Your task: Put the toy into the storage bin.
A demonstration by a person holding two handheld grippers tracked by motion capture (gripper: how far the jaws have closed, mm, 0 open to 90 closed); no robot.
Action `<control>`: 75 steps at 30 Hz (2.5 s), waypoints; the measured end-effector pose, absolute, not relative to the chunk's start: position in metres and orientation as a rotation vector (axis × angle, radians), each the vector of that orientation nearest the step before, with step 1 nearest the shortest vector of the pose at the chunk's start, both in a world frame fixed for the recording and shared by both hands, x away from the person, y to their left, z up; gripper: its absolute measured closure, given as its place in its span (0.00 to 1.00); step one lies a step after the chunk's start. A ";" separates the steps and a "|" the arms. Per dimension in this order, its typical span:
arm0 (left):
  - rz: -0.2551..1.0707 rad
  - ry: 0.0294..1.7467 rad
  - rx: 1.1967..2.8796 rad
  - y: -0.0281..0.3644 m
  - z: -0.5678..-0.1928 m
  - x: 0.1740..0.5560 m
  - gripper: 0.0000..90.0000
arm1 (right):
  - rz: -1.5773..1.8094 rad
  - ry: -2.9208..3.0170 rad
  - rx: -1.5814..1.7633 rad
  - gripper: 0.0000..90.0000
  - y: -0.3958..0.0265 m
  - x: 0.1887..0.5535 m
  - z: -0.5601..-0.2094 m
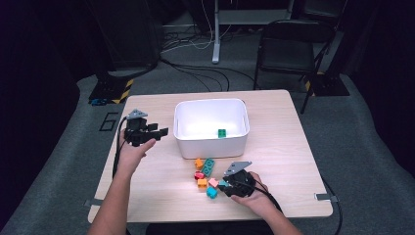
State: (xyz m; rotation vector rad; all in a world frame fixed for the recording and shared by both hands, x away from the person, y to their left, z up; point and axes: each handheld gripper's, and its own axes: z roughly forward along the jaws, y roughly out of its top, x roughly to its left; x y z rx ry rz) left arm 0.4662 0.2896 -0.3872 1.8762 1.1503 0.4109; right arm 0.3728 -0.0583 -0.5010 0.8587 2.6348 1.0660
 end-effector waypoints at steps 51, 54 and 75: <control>0.431 1.171 1.846 0.304 -0.384 0.459 0.48 | 1.217 2.487 0.902 0.74 -0.084 0.388 -0.388; 0.431 1.169 1.851 0.303 -0.384 0.459 0.48 | 1.207 2.463 0.866 0.74 -0.082 0.393 -0.373; 0.426 1.156 1.835 0.304 -0.381 0.457 0.48 | 1.228 2.410 0.864 0.74 -0.058 0.429 -0.324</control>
